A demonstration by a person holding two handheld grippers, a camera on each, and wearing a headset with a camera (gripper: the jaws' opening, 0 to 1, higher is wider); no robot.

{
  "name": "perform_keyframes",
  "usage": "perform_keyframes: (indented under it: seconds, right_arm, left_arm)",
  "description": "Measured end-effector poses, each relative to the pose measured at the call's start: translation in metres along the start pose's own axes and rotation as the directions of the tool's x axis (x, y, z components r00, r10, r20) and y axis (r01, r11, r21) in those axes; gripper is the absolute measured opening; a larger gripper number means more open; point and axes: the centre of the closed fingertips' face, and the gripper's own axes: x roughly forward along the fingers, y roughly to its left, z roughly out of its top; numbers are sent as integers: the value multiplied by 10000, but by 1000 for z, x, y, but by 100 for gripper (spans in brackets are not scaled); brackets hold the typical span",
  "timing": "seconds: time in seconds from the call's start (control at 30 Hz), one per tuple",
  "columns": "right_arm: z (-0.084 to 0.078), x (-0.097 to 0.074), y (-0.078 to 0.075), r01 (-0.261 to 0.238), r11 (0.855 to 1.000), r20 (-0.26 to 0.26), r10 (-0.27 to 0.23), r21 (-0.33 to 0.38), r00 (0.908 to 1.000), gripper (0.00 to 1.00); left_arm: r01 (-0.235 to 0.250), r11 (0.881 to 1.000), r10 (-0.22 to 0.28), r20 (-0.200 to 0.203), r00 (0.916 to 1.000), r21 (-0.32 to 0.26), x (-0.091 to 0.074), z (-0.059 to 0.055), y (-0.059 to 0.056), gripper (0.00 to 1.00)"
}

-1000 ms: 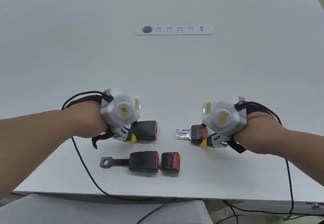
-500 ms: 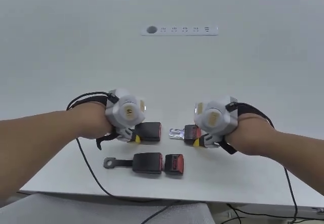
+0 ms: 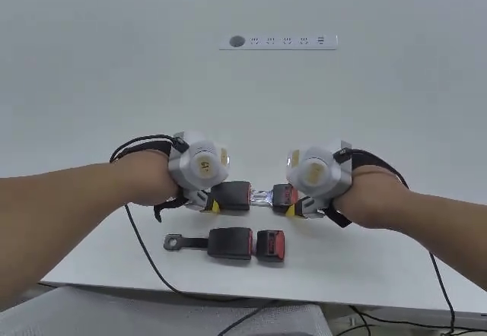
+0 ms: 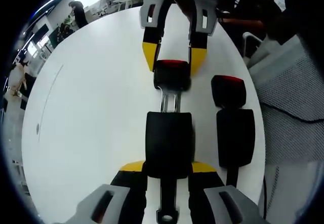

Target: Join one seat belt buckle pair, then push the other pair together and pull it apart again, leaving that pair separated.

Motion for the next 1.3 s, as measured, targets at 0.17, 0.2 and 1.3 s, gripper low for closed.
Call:
perform_keyframes:
  seconds: [0.17, 0.2, 1.3]
  right_arm:
    - [4, 1, 2, -54, 9998, -6, 54, -184, 10000, 32]
    - [5, 1, 1, -35, 9998, 9, 35, -190, 10000, 32]
    - [26, 16, 0, -114, 9995, 397, 125, -291, 9991, 29]
  left_arm:
    - [-9, 10000, 9, -67, 10000, -10, 0, 0, 0, 31]
    - [-16, 10000, 16, -84, 10000, 28, 0, 0, 0, 31]
    - [160, 9995, -156, -164, 9997, 264, 2, 0, -1, 29]
